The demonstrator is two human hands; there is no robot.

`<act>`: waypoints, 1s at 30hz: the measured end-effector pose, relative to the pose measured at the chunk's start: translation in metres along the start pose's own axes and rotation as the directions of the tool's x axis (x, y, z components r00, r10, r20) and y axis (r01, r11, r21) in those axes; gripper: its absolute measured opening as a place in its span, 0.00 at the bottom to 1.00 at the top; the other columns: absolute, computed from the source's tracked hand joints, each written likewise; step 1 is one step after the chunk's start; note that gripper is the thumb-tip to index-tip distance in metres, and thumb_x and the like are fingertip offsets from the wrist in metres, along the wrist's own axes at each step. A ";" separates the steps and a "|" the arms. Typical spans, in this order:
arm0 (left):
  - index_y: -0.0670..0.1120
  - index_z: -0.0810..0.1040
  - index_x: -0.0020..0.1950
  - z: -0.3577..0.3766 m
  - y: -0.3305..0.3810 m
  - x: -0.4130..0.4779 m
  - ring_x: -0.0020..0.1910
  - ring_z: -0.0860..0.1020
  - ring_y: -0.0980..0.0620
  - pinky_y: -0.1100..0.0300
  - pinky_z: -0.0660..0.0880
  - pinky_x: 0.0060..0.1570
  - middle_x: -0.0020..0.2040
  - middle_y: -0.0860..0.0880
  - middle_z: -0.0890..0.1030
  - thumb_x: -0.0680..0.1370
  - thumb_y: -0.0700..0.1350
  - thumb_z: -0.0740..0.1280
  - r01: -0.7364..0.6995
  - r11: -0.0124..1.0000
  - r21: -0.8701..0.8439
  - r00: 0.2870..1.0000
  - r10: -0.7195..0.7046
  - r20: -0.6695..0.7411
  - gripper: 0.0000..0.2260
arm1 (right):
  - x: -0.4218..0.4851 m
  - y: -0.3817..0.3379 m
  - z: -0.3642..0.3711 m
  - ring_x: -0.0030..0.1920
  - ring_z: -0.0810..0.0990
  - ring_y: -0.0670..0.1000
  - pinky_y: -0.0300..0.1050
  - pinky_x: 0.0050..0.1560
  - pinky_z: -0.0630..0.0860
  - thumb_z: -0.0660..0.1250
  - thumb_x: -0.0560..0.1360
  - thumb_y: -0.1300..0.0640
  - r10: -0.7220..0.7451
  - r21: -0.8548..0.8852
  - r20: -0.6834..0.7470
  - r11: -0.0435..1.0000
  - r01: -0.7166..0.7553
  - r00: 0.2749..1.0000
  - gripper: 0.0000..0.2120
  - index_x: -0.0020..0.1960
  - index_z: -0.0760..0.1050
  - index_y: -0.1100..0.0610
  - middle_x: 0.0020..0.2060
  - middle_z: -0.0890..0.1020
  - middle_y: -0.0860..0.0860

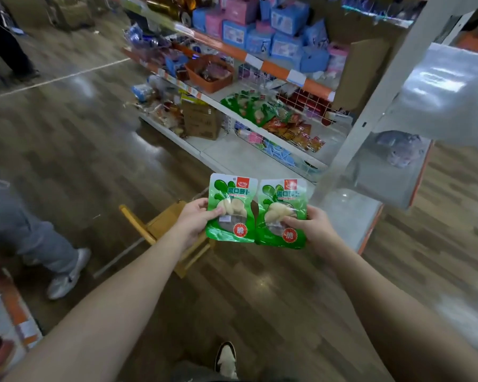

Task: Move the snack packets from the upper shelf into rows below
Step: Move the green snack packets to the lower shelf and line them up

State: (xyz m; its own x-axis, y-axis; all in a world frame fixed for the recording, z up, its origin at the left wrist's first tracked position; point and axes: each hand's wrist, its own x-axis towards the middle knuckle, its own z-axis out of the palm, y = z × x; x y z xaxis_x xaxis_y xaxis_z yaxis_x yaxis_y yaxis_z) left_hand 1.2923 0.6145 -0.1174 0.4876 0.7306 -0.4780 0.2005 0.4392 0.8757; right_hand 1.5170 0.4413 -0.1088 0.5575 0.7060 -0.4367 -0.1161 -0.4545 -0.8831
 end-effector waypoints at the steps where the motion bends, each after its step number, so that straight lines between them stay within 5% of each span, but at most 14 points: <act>1: 0.47 0.80 0.51 0.000 0.008 0.014 0.51 0.84 0.47 0.49 0.81 0.53 0.51 0.46 0.85 0.74 0.38 0.74 0.003 1.000 0.008 1.000 -0.003 -0.001 0.08 | 0.017 -0.007 -0.001 0.47 0.87 0.56 0.59 0.53 0.82 0.77 0.70 0.59 0.002 -0.009 0.002 1.000 -0.002 1.000 0.20 0.60 0.78 0.57 0.49 0.86 0.55; 15: 0.45 0.81 0.54 0.021 0.112 0.239 0.52 0.84 0.45 0.45 0.80 0.56 0.52 0.45 0.85 0.75 0.38 0.74 0.008 1.000 0.016 0.999 -0.008 -0.049 0.09 | 0.263 -0.111 -0.012 0.48 0.86 0.54 0.52 0.51 0.82 0.76 0.71 0.62 -0.048 0.004 0.059 0.999 0.047 0.997 0.13 0.54 0.80 0.53 0.49 0.86 0.54; 18: 0.45 0.81 0.54 0.028 0.138 0.283 0.52 0.84 0.44 0.45 0.80 0.55 0.53 0.43 0.85 0.75 0.37 0.73 0.009 1.000 -0.010 0.999 -0.009 -0.050 0.09 | 0.315 -0.137 -0.018 0.50 0.86 0.56 0.59 0.57 0.80 0.75 0.71 0.63 -0.050 -0.002 0.115 0.999 0.051 0.992 0.14 0.55 0.81 0.56 0.50 0.86 0.55; 23: 0.43 0.79 0.56 0.032 0.176 0.348 0.43 0.85 0.51 0.57 0.82 0.39 0.47 0.47 0.85 0.77 0.35 0.70 0.009 0.998 -0.065 0.997 -0.014 -0.070 0.09 | 0.386 -0.166 -0.018 0.54 0.84 0.59 0.62 0.60 0.78 0.74 0.72 0.64 -0.059 0.005 0.151 0.998 0.059 0.987 0.16 0.60 0.80 0.57 0.53 0.85 0.56; 30: 0.42 0.77 0.62 0.024 0.202 0.437 0.51 0.84 0.45 0.53 0.81 0.48 0.55 0.44 0.84 0.73 0.38 0.76 0.031 0.997 -0.065 0.996 -0.036 -0.077 0.19 | 0.457 -0.189 -0.012 0.53 0.84 0.59 0.58 0.57 0.80 0.74 0.71 0.67 -0.007 0.087 0.101 0.996 -0.002 0.995 0.18 0.59 0.80 0.57 0.53 0.85 0.58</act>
State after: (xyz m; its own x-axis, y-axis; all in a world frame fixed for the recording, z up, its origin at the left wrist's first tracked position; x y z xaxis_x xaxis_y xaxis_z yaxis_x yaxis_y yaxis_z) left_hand 1.5663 1.0095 -0.1474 0.4134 0.7526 -0.5126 0.1594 0.4944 0.8545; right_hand 1.8030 0.8435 -0.1390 0.4723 0.7607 -0.4453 -0.1883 -0.4065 -0.8940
